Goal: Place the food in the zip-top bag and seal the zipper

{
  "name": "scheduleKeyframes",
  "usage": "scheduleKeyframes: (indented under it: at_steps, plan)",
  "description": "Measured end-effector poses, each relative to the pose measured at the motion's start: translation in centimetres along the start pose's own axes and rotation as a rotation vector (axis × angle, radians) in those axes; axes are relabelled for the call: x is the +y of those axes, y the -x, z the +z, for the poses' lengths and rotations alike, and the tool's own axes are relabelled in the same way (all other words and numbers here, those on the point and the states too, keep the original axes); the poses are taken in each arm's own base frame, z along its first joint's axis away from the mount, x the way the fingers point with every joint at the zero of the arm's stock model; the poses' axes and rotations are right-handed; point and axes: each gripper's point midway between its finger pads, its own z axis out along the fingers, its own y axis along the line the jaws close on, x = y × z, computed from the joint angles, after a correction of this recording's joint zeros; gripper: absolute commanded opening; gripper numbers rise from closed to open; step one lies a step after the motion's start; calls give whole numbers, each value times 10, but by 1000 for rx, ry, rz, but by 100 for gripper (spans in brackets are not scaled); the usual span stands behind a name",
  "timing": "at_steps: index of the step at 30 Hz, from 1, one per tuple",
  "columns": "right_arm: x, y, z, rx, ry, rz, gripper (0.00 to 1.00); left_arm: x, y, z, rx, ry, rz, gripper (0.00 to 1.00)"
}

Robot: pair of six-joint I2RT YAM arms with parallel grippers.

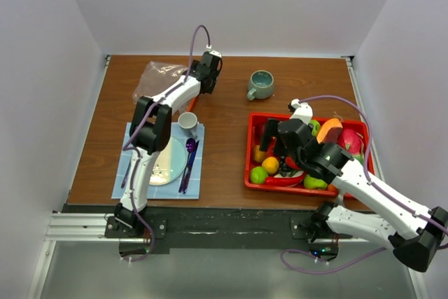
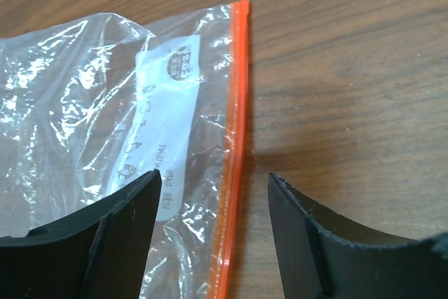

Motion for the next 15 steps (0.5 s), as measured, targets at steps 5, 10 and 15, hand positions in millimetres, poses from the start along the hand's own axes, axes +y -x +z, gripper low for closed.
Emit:
scheduleKeyframes:
  at_steps: [5,10,15]
  plan:
    - [0,-4,3,8,0,-3,99,11,-2,10,1,9,-20,66]
    - [0,-8,7,21,-9,-12,99,16,-15,21,26,-2,-27,66]
    - [1,-10,10,27,-14,-16,99,10,-26,28,43,-35,-24,66]
